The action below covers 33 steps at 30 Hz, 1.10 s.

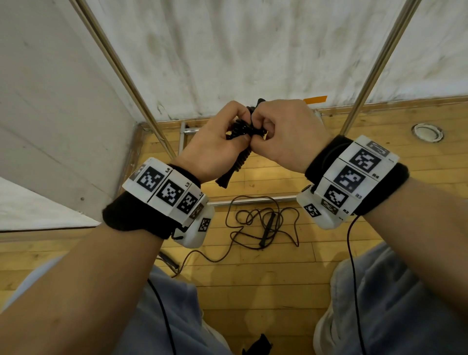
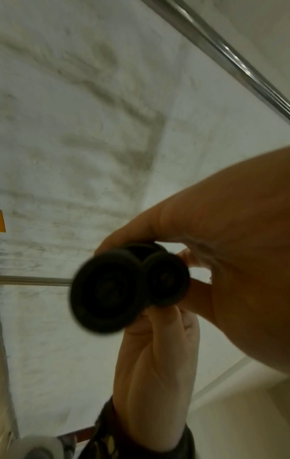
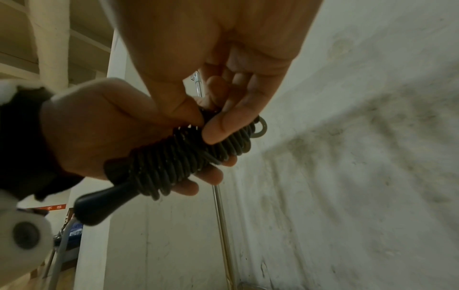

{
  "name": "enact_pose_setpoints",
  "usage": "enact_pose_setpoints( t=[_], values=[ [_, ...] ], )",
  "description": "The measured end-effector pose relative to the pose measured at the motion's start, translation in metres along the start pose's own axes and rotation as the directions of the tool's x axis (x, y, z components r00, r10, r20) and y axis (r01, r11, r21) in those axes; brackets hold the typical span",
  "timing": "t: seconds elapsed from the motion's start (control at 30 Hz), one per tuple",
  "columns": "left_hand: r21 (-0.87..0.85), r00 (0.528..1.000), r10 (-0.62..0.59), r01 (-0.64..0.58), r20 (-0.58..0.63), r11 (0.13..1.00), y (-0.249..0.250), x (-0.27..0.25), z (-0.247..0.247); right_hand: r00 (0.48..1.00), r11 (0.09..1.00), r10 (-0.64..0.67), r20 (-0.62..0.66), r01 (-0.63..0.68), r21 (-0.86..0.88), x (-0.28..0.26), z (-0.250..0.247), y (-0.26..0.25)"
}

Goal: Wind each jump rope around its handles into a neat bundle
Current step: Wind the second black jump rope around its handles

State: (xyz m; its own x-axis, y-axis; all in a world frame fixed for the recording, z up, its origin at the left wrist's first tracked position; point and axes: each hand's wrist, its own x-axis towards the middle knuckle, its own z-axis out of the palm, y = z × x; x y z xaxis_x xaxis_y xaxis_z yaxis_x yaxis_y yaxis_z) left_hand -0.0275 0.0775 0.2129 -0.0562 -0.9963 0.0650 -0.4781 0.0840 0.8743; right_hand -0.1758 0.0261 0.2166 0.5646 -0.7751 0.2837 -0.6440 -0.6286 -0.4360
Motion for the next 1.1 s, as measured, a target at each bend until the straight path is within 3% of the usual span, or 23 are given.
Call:
enact_pose_setpoints(
  t=[0.13,0.33,0.47,0.6,0.87,1.1],
  values=[
    [0.037,0.998,-0.03,0.028,0.06,0.999,0.0,0.002,-0.002,1.0,0.999,0.003,0.029,-0.002,-0.042,-0.001,0.0,-0.001],
    [0.082,0.999,0.009,-0.005,-0.045,0.997,0.001,0.004,0.007,1.0,0.994,-0.013,0.004,0.013,-0.111,0.0,0.006,0.001],
    [0.106,0.994,-0.011,0.023,-0.112,0.994,-0.005,0.004,0.011,0.999,0.998,-0.035,0.037,0.037,-0.054,-0.004,0.017,0.002],
    [-0.006,0.976,-0.1,0.1,-0.191,0.995,-0.007,0.007,0.008,0.999,0.998,-0.035,-0.014,0.036,0.06,-0.003,0.02,0.003],
    [-0.135,0.976,-0.183,0.167,-0.114,0.977,-0.009,0.01,0.003,0.997,0.997,-0.077,0.009,0.077,0.02,0.003,0.015,0.007],
    [-0.158,0.969,-0.219,0.2,-0.116,0.967,-0.009,0.01,0.003,0.996,0.998,-0.068,0.054,0.069,-0.015,0.002,0.012,0.004]
  ],
)
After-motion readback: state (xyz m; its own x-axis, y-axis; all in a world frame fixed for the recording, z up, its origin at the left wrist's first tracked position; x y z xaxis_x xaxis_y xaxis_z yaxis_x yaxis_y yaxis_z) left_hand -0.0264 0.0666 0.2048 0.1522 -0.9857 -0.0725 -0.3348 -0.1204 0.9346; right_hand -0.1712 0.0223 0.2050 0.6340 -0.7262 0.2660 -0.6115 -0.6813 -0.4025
